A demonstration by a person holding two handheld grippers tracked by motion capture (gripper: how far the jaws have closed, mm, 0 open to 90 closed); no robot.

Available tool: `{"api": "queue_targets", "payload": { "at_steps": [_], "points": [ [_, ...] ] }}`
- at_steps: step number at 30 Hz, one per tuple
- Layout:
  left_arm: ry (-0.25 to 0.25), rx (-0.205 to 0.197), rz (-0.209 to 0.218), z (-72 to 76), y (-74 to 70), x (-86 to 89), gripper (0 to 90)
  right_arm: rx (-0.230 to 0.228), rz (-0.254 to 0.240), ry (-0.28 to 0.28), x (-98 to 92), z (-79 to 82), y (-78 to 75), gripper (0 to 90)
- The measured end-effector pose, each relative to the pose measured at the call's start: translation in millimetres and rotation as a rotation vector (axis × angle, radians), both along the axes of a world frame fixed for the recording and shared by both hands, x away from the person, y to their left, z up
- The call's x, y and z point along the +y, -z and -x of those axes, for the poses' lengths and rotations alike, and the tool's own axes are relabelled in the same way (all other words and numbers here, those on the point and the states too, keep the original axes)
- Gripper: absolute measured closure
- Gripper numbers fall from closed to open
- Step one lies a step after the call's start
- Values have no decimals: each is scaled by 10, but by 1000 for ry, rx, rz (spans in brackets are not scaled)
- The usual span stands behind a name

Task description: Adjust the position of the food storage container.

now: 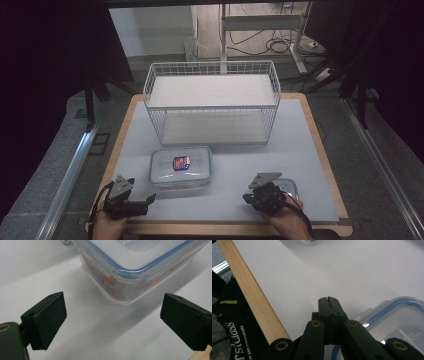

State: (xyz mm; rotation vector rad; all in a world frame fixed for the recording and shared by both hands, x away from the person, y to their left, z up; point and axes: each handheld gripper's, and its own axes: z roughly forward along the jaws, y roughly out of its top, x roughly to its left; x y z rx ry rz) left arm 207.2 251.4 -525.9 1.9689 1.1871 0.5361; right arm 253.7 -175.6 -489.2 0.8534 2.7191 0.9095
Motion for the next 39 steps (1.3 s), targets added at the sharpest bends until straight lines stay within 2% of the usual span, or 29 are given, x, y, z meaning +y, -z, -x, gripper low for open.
{"api": "queue_targets", "payload": {
  "at_steps": [6,10,11,13,16,18,19,21,23,26,29,33,36,39],
  "points": [
    [-7,18,11,-8,5,13,65,13,-8,59,-194,-22,-7,900],
    [-17,34,22,-21,-9,24,33,9,-3,53,-208,-37,7,900],
    [-32,37,24,-23,-21,29,33,9,-10,54,-208,-40,7,900],
    [-57,45,22,-34,-45,54,62,10,-54,56,-238,-65,-11,895],
    [-77,36,21,-49,-82,125,198,2,-117,91,-303,-112,-71,869],
    [-86,40,56,-76,-98,190,367,6,-162,99,-342,-147,-100,861],
    [-81,42,88,-107,-103,232,451,8,-174,105,-352,-157,-110,861],
    [-80,53,119,-175,-92,259,595,-2,-193,111,-360,-184,-123,869],
    [-79,66,120,-243,-69,229,708,-11,-204,117,-350,-208,-134,884],
    [-64,78,107,-318,-53,156,794,-16,-191,115,-335,-224,-143,895],
    [-77,74,92,-371,-54,113,822,-2,-181,107,-319,-187,-122,898],
    [-80,87,155,-422,-27,156,824,13,-159,88,-284,-109,-71,899],
    [-81,86,154,-421,-23,150,828,-15,-58,111,-251,-85,-24,900],
    [-87,87,159,-428,-19,147,834,-9,-73,122,-294,-79,-30,900]
  ]
}}
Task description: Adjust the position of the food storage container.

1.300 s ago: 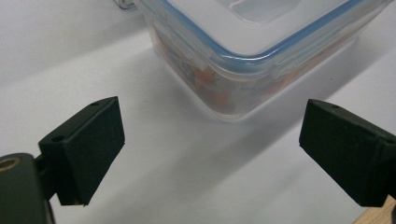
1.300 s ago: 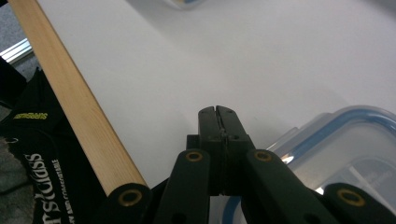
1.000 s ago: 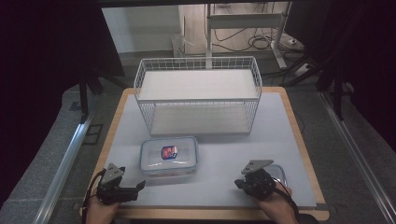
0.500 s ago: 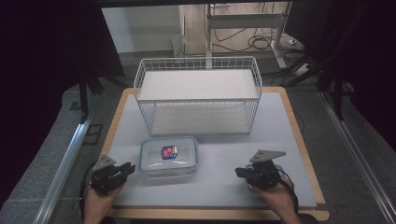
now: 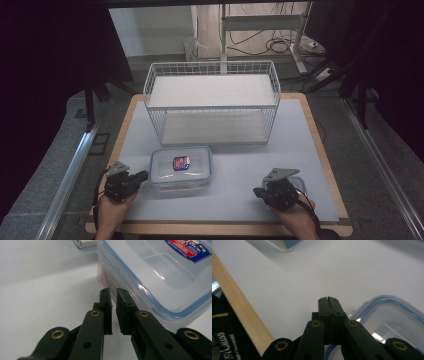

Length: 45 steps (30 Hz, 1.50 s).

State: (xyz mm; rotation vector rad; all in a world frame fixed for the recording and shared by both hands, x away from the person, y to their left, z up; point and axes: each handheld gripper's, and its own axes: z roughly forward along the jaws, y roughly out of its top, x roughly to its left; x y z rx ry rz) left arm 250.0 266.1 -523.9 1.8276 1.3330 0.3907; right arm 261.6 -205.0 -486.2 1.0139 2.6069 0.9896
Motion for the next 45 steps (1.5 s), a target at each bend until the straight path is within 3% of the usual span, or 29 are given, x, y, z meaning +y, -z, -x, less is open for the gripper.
{"api": "queue_targets", "payload": {
  "at_steps": [2,5,7,10,13,15,19,25,28,31,33,35,40,43,45],
  "points": [
    [0,4,5,-12,3,3,839,-31,37,18,-23,23,-31,900],
    [-5,10,1,-65,10,-22,855,-17,28,41,-96,8,-32,900],
    [-5,15,-8,-90,10,-45,866,-23,49,70,-154,-6,-34,900],
    [10,22,0,-127,13,-96,875,-6,32,89,-213,-36,-32,900],
    [27,25,-8,-172,7,-177,876,-28,27,82,-207,-58,-61,900],
    [37,26,-12,-212,-1,-258,876,-29,-14,78,-198,-83,-87,900],
    [73,20,-28,-318,-18,-455,877,-36,-50,65,-149,-151,-122,900],
    [139,15,-33,-490,-39,-804,877,-63,-46,46,-87,-262,-134,900],
    [166,17,-16,-555,-36,-954,877,-73,-50,47,-87,-306,-142,900],
    [196,13,-68,-570,-39,-1053,862,-87,-52,53,-104,-348,-167,899],
    [195,4,-83,-541,-70,-1021,818,-90,-63,58,-123,-370,-182,893],
    [183,-16,-64,-493,-146,-938,742,-90,-70,61,-145,-396,-191,876],
    [191,-72,-62,-370,-266,-785,458,-75,-99,62,-184,-418,-177,780],
    [202,-63,-63,-368,-250,-754,351,-74,-118,68,-182,-427,-185,728],
    [212,-49,-39,-398,-245,-752,301,-69,-138,68,-175,-443,-200,683]
  ]
}}
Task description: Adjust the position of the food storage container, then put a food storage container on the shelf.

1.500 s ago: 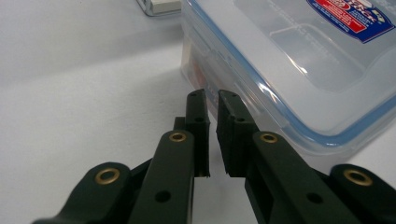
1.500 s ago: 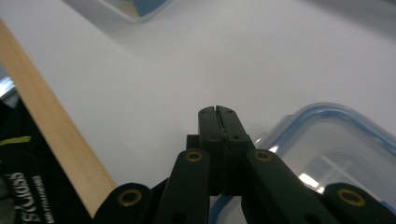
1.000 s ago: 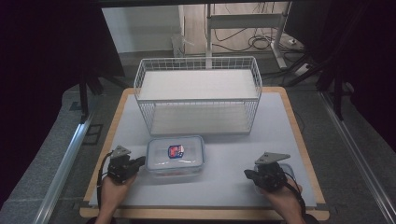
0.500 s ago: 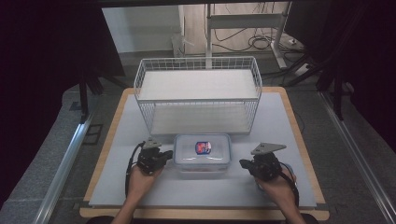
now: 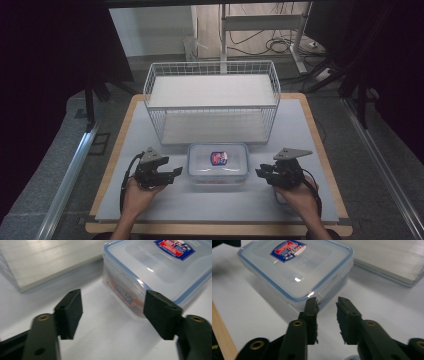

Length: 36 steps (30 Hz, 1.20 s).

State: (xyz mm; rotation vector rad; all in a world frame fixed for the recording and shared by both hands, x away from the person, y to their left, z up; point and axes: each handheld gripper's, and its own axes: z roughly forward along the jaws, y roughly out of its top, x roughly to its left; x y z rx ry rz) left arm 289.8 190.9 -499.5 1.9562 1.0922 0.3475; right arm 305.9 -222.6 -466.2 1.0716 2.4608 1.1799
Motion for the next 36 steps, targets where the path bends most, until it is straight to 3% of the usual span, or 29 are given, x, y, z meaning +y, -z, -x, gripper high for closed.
{"api": "queue_targets", "payload": {
  "at_steps": [9,19,27,33,36],
  "points": [
    [18,3,41,-65,-57,-47,223,-6,-7,-15,84,-96,-30,583],
    [66,53,57,-179,-88,-124,101,12,-27,-18,156,-216,-19,422],
    [116,122,60,-323,-76,-246,107,79,-50,-38,261,-363,42,316],
    [156,204,128,-497,32,-382,109,161,-73,-57,353,-487,136,265],
    [151,231,162,-548,62,-394,88,184,-72,-54,368,-531,97,263]
  ]
}}
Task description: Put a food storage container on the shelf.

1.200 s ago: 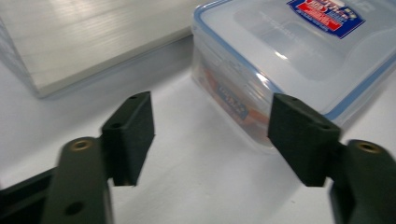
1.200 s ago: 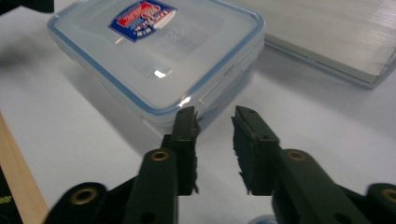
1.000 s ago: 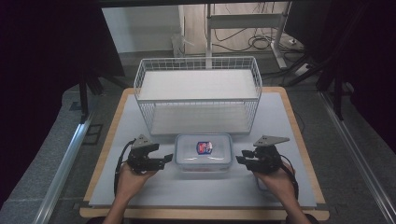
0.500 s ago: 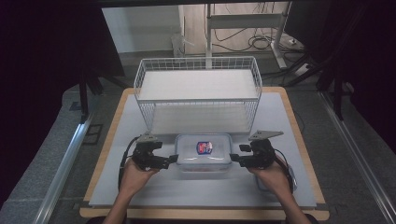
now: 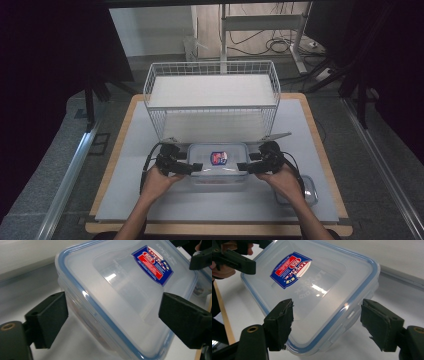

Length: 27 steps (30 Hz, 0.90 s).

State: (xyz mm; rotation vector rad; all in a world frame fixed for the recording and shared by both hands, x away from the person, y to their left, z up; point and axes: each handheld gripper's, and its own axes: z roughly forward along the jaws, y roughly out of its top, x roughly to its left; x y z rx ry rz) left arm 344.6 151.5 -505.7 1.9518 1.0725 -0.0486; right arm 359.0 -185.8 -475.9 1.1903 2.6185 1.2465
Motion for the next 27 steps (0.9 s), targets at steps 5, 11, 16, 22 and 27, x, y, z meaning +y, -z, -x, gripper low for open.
{"api": "queue_targets", "payload": {
  "at_steps": [5,11,16,22,27],
  "points": [
    [12,62,66,-44,75,9,89,45,39,39,-6,-69,-19,246],
    [15,72,62,-20,70,18,98,236,-52,36,-15,-222,99,218],
    [21,70,62,38,39,63,154,320,-90,34,12,-297,146,213],
    [8,3,59,204,-36,117,281,254,-100,30,-54,-180,43,358],
    [1,-29,78,376,-62,177,393,223,-156,24,-162,-50,29,451]
  ]
}}
